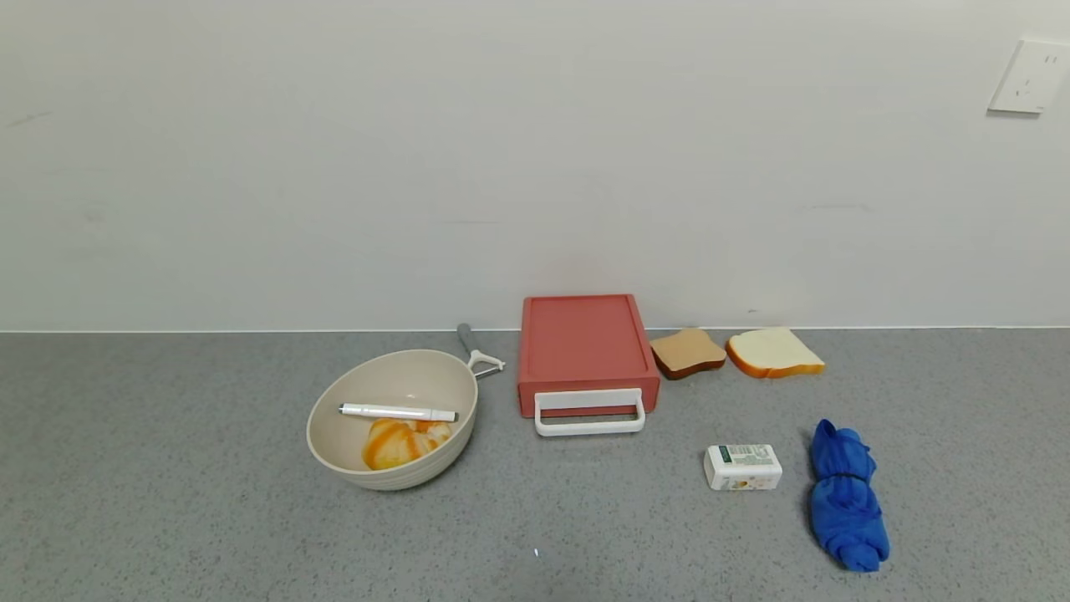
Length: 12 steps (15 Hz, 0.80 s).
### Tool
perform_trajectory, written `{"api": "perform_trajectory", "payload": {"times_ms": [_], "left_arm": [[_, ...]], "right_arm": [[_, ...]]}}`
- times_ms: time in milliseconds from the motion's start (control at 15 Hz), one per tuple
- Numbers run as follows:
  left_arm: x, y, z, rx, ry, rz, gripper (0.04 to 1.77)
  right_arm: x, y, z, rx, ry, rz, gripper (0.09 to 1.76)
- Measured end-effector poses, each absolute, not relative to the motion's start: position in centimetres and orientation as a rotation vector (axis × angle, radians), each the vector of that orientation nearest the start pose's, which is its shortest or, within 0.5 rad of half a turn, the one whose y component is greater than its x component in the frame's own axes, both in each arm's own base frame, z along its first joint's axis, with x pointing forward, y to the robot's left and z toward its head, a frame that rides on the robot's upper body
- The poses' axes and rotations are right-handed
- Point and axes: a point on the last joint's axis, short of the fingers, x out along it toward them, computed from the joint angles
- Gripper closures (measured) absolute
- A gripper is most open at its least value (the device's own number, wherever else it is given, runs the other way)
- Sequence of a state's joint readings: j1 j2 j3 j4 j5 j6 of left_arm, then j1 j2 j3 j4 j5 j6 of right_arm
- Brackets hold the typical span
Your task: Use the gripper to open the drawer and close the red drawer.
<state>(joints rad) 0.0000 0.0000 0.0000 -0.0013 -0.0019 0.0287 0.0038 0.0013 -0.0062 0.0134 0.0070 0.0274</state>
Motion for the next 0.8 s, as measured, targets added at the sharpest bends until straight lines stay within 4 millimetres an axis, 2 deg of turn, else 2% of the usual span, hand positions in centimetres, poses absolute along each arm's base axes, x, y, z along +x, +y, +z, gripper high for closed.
{"api": "perform_trajectory", "payload": {"times_ms": [800], "left_arm": [[-2.29,-0.02,7.57,0.021,-0.001,-0.01,0.09]], "right_arm": [[-2.33,0.0,7.57,0.027,0.013,0.009,0.14]]}}
